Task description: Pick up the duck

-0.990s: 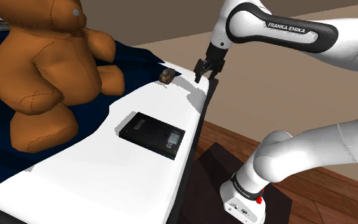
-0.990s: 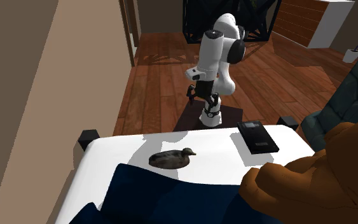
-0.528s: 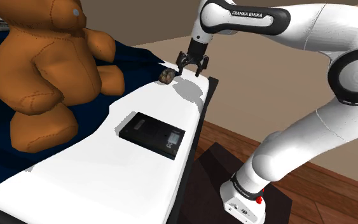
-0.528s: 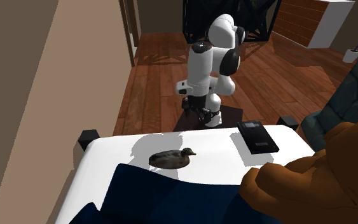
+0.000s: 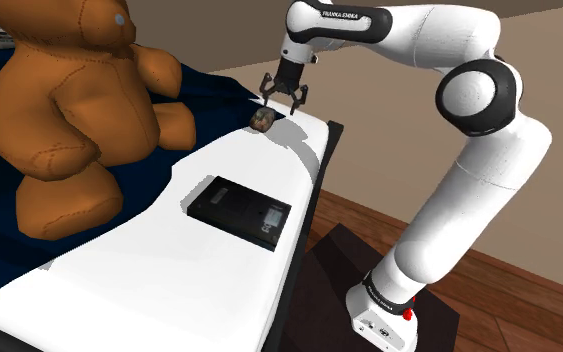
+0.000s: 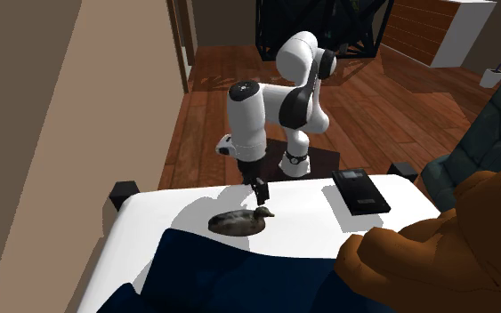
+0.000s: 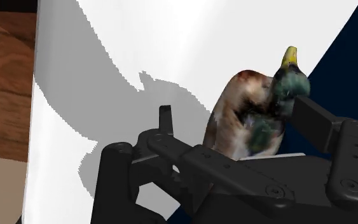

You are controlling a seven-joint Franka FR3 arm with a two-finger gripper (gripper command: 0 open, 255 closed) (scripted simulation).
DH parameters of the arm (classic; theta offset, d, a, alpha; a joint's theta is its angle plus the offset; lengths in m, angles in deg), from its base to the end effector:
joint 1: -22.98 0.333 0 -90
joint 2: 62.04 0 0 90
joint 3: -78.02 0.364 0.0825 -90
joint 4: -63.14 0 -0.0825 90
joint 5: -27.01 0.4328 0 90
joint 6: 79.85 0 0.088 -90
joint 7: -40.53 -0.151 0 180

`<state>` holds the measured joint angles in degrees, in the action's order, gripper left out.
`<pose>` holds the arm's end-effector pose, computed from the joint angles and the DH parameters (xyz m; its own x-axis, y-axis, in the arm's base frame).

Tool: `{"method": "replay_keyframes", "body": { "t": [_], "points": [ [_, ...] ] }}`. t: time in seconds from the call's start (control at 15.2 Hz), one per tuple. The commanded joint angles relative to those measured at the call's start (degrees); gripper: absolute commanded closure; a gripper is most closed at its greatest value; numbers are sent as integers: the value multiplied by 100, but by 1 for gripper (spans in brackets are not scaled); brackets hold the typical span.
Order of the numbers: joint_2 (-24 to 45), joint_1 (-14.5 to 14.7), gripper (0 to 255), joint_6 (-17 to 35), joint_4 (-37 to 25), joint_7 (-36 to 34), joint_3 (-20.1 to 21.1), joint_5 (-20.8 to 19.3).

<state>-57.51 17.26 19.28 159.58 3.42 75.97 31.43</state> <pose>0.6304 -0.0749 0.5346 0.6983 -0.7124 -0.0699 -0.7155 -0.6976 -0.0385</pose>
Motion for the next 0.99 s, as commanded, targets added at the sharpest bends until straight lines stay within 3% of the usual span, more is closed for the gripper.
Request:
{"method": "replay_keyframes", "body": {
  "t": [0.0, 0.4, 0.92],
  "points": [
    [537, -54, 0, -95, -575, -355, -56, 135],
    [2057, -365, 0, -570, -2403, -1236, -280, 609],
    [2033, -341, 0, 19, -1785, -1155, -276, 620]
  ]
}}
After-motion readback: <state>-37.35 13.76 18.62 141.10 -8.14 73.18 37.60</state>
